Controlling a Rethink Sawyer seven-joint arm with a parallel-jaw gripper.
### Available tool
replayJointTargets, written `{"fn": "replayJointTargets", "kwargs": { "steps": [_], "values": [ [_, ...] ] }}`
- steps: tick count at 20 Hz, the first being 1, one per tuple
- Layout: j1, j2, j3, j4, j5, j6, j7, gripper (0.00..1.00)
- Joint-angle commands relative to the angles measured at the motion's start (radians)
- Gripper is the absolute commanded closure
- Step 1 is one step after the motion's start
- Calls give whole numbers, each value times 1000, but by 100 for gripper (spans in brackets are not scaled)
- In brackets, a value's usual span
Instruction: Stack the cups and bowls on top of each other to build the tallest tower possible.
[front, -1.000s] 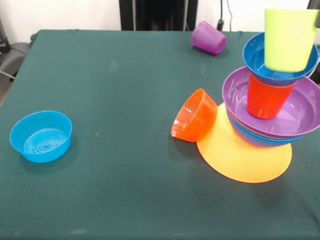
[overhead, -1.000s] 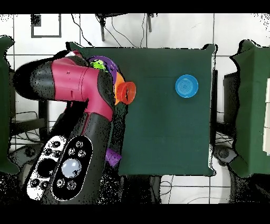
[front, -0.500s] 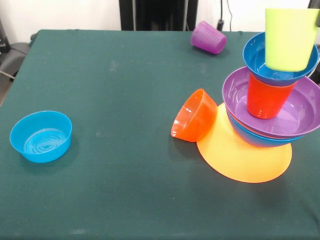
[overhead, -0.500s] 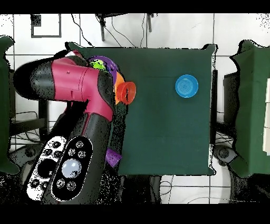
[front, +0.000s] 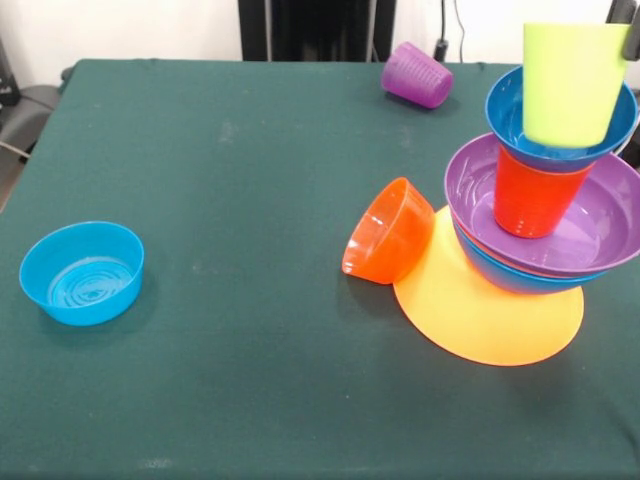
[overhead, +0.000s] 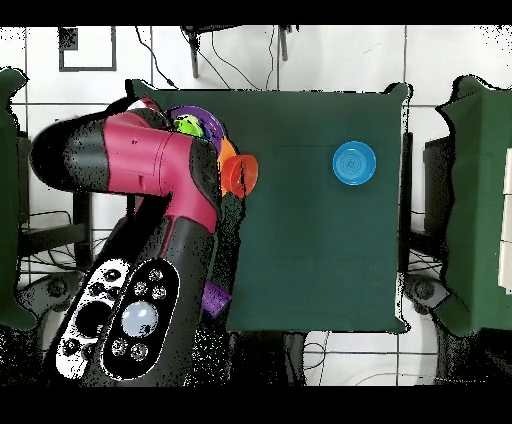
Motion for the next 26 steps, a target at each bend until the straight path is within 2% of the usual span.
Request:
{"fn": "replayJointTargets", "kwargs": {
  "steps": [1, 17, 26],
  "values": [
    [0, 33, 77, 124, 12, -29, 191, 100],
    [6, 36, 69, 113, 30, 2, 190, 100],
    [8, 42, 75, 124, 35, -27, 197, 100]
  ]
}}
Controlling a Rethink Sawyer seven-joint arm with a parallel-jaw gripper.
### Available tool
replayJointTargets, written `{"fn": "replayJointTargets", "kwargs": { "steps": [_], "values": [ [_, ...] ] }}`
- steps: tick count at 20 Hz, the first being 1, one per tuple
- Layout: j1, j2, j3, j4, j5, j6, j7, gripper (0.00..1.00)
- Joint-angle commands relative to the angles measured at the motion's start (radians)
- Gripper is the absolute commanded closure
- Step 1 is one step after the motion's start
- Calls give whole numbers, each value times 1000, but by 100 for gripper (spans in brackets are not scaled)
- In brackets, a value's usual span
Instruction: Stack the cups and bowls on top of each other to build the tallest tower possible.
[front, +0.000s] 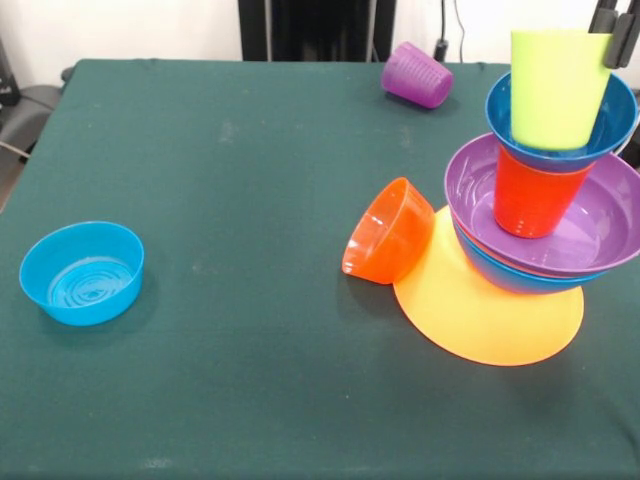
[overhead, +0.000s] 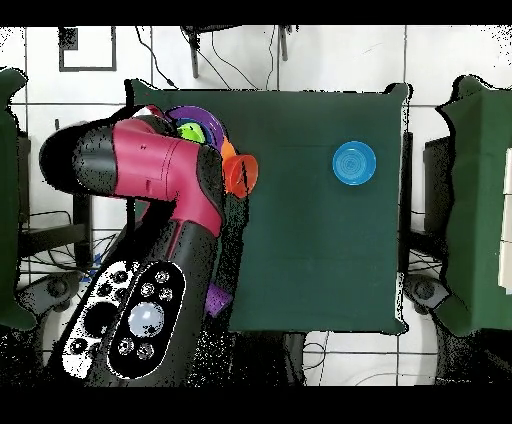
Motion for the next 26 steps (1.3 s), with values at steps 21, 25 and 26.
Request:
{"fn": "replayJointTargets", "kwargs": {
  "steps": [21, 25, 26],
  "values": [
    [24, 64, 79, 111, 51, -62, 208, 100],
    [23, 67, 77, 107, 56, -53, 205, 100],
    [23, 68, 77, 106, 56, -51, 204, 100]
  ]
}}
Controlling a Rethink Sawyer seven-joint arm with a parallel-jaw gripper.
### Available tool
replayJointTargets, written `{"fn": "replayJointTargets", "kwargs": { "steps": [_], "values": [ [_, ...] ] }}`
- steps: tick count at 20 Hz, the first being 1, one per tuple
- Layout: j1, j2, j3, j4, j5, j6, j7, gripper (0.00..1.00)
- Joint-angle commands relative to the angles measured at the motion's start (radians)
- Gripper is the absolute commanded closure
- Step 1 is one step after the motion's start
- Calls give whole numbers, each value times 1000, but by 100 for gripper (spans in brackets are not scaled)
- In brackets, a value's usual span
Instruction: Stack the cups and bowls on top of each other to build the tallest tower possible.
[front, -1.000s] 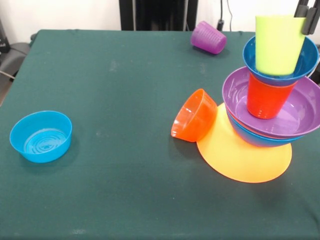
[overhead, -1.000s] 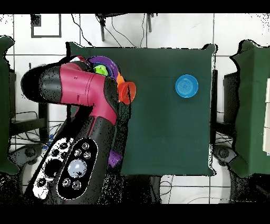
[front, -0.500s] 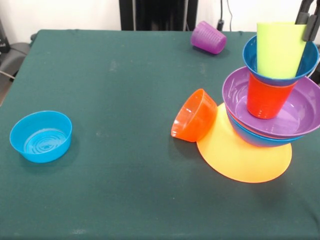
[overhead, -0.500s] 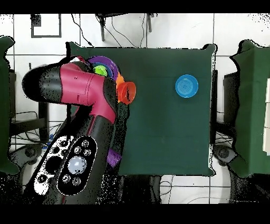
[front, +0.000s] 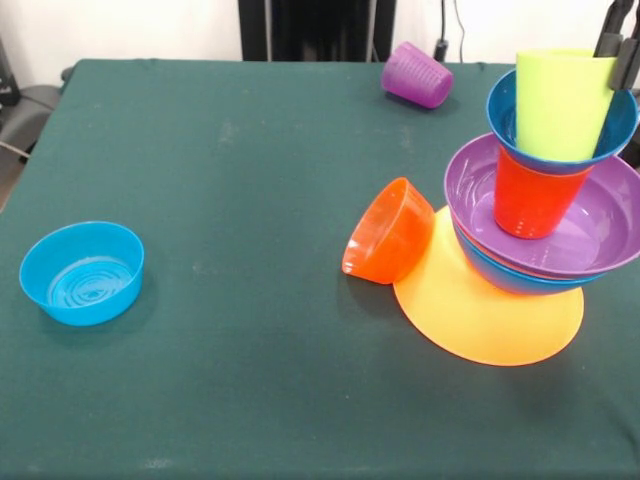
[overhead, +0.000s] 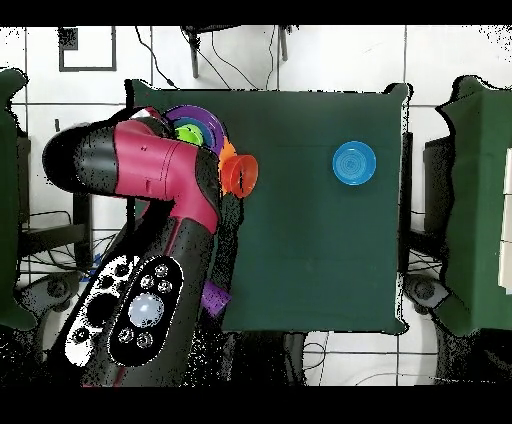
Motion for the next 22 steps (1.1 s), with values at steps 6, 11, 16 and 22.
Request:
{"fn": "replayJointTargets", "kwargs": {
  "steps": [6, 11, 16, 22],
  "values": [
    [17, 40, 69, 94, 1, -35, 195, 0],
    [10, 35, 77, 95, -4, -49, 174, 0],
    [12, 32, 70, 96, 16, -26, 211, 0],
    [14, 5, 65, 104, 27, -11, 210, 0]
  ]
}}
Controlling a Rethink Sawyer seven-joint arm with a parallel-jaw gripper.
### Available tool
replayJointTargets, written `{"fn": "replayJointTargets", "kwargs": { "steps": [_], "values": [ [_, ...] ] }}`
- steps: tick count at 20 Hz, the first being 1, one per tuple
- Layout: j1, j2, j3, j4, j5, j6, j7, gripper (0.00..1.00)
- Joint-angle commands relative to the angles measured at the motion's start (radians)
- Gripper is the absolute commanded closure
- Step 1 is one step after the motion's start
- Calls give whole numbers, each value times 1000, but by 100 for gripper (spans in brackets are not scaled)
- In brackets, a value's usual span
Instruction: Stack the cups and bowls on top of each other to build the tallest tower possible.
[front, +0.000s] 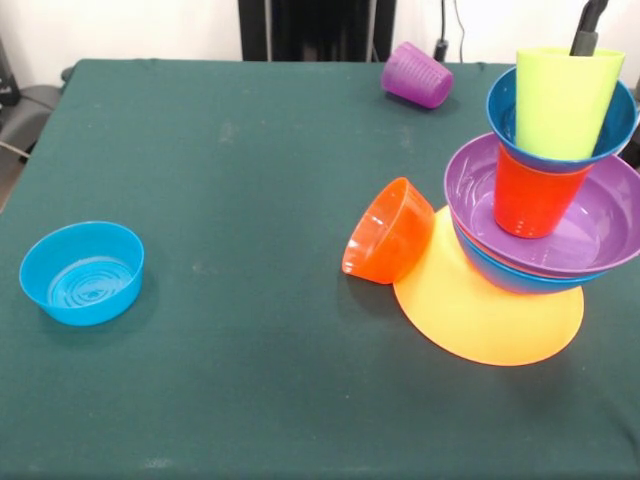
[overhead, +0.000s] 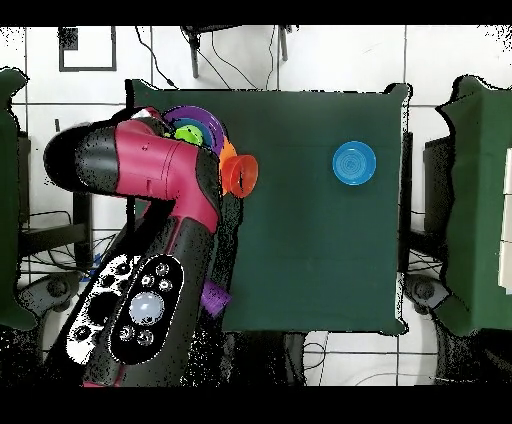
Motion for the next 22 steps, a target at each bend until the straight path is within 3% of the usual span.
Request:
{"fn": "replayJointTargets", "kwargs": {
  "steps": [1, 22],
  "values": [
    [14, -7, 63, 104, 15, 0, 207, 0],
    [-8, -62, 58, 118, 3, 31, 154, 0]
  ]
}}
